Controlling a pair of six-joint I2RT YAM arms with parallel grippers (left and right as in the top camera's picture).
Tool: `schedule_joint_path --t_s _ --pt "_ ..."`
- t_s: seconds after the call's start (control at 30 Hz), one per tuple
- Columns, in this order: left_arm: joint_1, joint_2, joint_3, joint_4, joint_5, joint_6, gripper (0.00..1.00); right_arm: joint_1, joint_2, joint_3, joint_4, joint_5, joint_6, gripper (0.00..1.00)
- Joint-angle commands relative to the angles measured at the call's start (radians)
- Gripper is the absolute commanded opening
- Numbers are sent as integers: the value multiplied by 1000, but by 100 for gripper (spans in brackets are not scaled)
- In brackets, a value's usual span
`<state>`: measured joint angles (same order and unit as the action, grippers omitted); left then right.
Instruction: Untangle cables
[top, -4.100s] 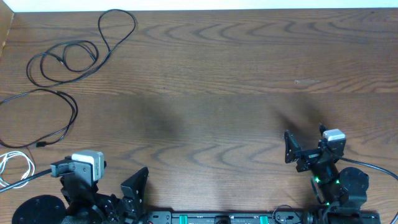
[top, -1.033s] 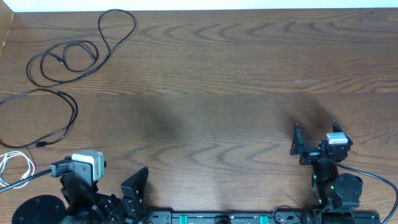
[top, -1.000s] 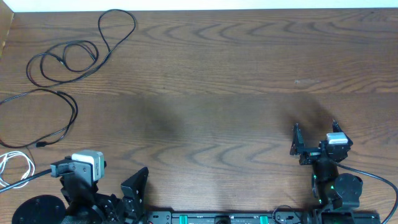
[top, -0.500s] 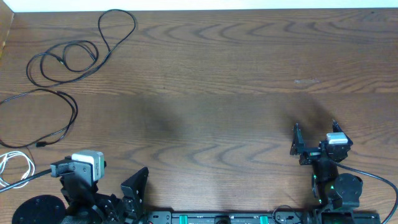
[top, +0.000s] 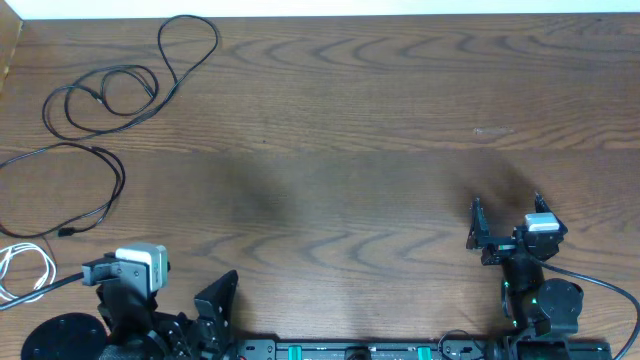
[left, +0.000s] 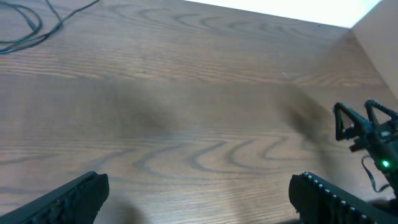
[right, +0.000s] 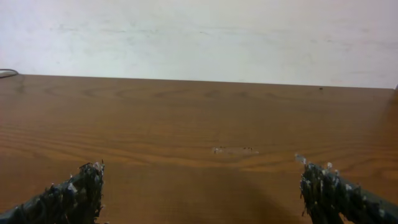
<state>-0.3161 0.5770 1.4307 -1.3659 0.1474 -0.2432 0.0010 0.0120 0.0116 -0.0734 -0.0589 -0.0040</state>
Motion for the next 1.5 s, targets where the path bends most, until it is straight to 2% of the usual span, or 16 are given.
schedule_joint_path --t_s 0.0,0.43,0.63,0.87,1.0,1.17,1.47 --pt "57 0 -26 -13 1 -5 97 0 -6 -5 2 -3 3 99" --pt "166 -79 -243 -10 1 20 97 0 -6 -5 2 -3 3 99" --pt "177 -118 -258 -6 44 11 97 0 -6 -5 2 -3 3 99" --pt "221 -164 -336 15 44 172 97 0 -6 -5 2 -3 3 99" --pt "276 -214 -433 119 106 220 97 0 -6 -5 2 -3 3 99" --pt "307 -290 -584 329 212 330 97 0 -6 -5 2 -3 3 99" --pt "330 -384 -770 512 212 348 97 0 -6 -5 2 -3 3 99"
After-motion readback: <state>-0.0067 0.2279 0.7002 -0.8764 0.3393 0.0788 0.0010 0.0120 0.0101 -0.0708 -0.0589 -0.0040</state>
